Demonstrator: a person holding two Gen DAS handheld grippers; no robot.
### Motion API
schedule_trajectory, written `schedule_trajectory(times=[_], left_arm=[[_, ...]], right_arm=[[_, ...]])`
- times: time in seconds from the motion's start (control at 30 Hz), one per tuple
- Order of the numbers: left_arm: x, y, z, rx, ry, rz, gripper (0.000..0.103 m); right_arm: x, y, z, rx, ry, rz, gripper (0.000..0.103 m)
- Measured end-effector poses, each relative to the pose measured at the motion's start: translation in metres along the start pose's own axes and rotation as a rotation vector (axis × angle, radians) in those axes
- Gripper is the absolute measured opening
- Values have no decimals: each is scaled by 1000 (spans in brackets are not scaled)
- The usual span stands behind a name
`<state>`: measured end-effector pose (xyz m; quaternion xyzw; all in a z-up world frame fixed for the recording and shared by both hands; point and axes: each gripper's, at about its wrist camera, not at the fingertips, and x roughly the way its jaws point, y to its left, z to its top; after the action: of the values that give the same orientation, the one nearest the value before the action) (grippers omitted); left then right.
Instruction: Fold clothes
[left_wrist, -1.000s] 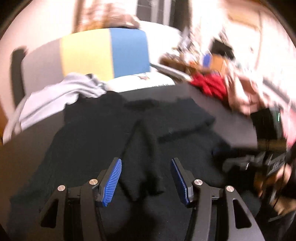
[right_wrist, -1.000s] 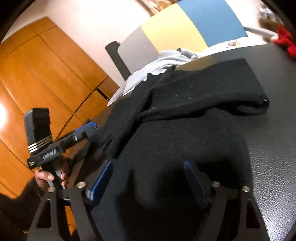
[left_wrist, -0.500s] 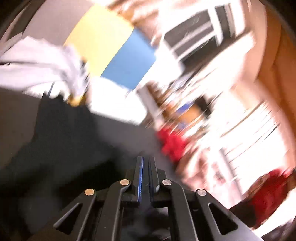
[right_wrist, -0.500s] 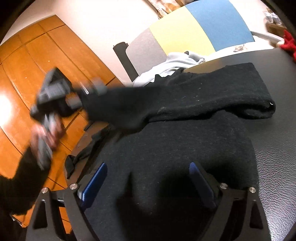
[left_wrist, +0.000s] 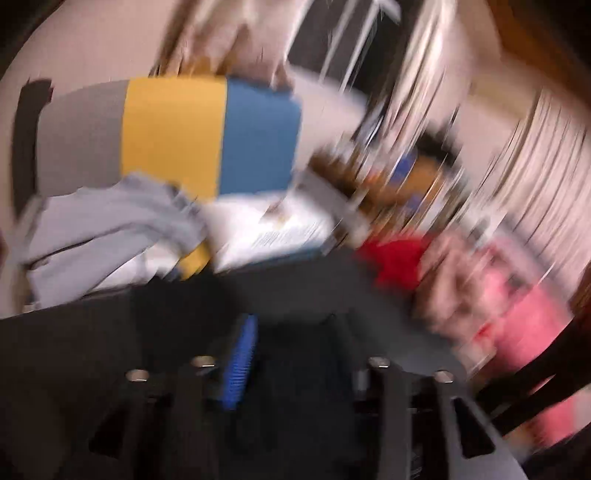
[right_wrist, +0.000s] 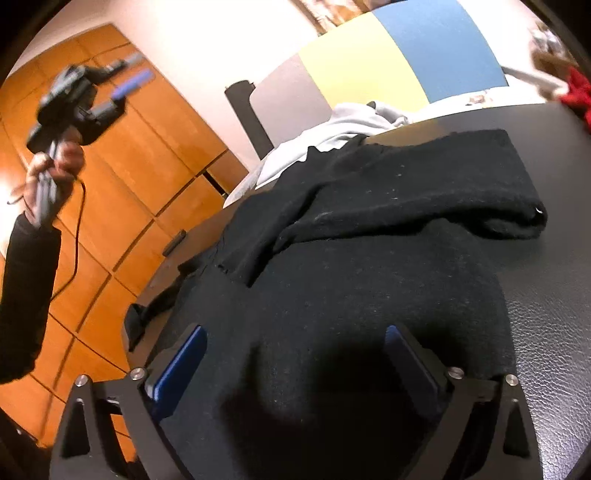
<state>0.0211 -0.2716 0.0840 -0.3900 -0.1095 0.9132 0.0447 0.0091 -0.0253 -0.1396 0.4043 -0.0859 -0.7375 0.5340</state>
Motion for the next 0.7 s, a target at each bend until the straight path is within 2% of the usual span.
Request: schedule_trajectory(times=[0.1, 0.2, 0.23, 0.37, 0.47, 0.53, 0.6, 0.63, 0.7], left_arm=[[50, -12, -47, 54, 148, 46, 50], [84, -24, -79, 117, 238, 82, 50], [94, -28, -87, 133, 261, 96, 50], [132, -35, -106, 212, 318, 239, 50], [145, -38, -116, 242, 365, 264, 50], [150, -37, -121, 252, 382, 309, 48], [146, -33, -120, 206, 378, 297, 27], [141, -27, -115, 139, 374, 246, 5], [130, -15, -102, -9, 372, 90, 3]], right_arm=[[-1, 0, -1, -2, -3, 3, 103], [-2, 0, -1, 1, -7, 9, 103], [-3, -1, -1, 2, -9, 11, 103], [-5, -1, -2, 6, -14, 18, 103], [-6, -1, -2, 7, -17, 23, 103], [-6, -1, -2, 8, -18, 25, 103], [-7, -2, -3, 9, -19, 27, 103], [-7, -2, -3, 9, -19, 29, 103], [-8, -2, -3, 10, -21, 31, 103]])
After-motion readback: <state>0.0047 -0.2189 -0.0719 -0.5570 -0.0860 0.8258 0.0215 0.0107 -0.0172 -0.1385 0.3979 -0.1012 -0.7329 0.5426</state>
